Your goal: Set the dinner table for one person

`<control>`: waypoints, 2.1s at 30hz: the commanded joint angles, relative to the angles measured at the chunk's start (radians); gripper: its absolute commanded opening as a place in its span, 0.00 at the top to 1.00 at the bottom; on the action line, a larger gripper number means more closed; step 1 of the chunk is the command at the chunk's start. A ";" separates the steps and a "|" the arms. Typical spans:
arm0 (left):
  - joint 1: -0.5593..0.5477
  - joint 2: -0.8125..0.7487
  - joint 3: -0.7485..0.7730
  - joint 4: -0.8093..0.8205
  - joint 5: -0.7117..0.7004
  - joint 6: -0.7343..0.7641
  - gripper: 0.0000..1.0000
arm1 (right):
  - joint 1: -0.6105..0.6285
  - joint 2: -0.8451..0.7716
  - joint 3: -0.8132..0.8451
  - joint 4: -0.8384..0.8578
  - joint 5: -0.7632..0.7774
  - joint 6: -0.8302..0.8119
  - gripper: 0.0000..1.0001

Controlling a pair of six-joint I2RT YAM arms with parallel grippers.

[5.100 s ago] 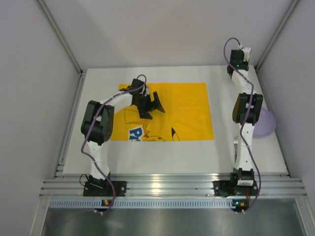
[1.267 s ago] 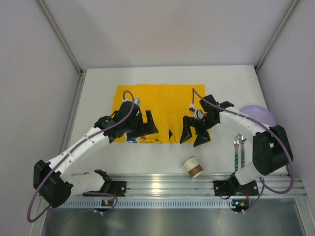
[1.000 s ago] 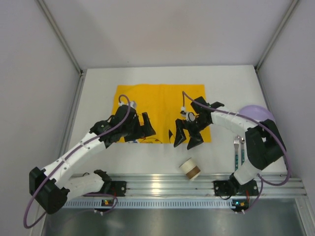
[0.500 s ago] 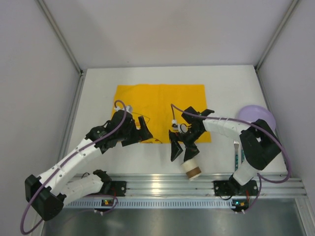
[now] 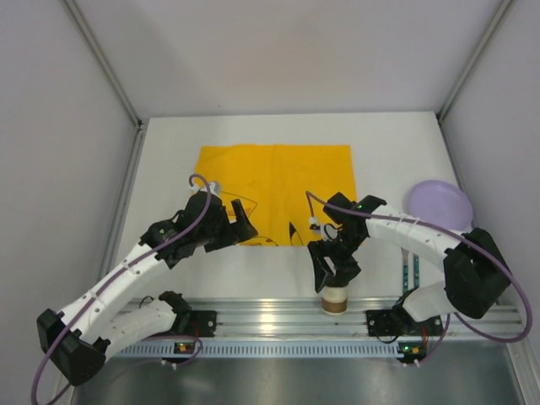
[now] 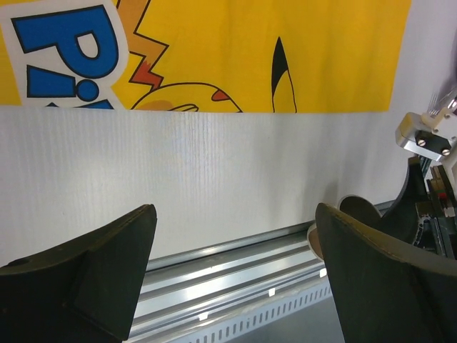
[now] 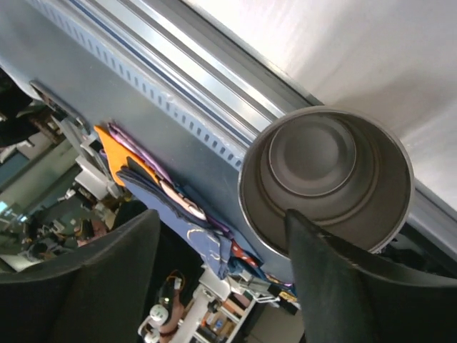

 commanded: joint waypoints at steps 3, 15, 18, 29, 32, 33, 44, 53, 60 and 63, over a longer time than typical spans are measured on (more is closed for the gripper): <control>-0.004 -0.008 -0.001 -0.020 -0.023 -0.033 0.02 | 0.022 -0.098 -0.080 -0.052 0.050 0.028 0.32; -0.004 0.005 0.019 -0.037 -0.020 -0.011 0.02 | 0.235 -0.057 -0.117 -0.012 0.300 0.142 0.66; -0.002 0.018 0.025 -0.040 -0.015 -0.004 0.02 | 0.296 -0.029 -0.091 -0.031 0.381 0.160 0.79; -0.002 0.099 0.097 -0.040 -0.009 0.044 0.02 | 0.442 0.035 0.064 -0.135 0.648 0.215 1.00; -0.004 0.124 0.117 -0.029 -0.011 0.059 0.02 | 0.454 0.022 0.130 -0.175 0.739 0.229 1.00; -0.004 0.131 0.127 -0.028 -0.012 0.062 0.02 | 0.454 0.019 0.185 -0.190 0.784 0.229 1.00; -0.004 0.223 0.248 -0.035 -0.089 0.141 0.02 | 0.214 0.110 0.659 -0.304 1.003 0.053 1.00; 0.002 0.209 0.272 -0.058 -0.161 0.188 0.02 | -0.125 0.611 1.253 -0.236 0.974 -0.104 1.00; 0.018 0.223 0.328 -0.112 -0.178 0.226 0.02 | -0.248 0.904 1.577 -0.192 0.908 -0.069 1.00; 0.036 0.226 0.323 -0.112 -0.178 0.237 0.02 | -0.251 0.937 1.562 -0.152 0.903 -0.067 1.00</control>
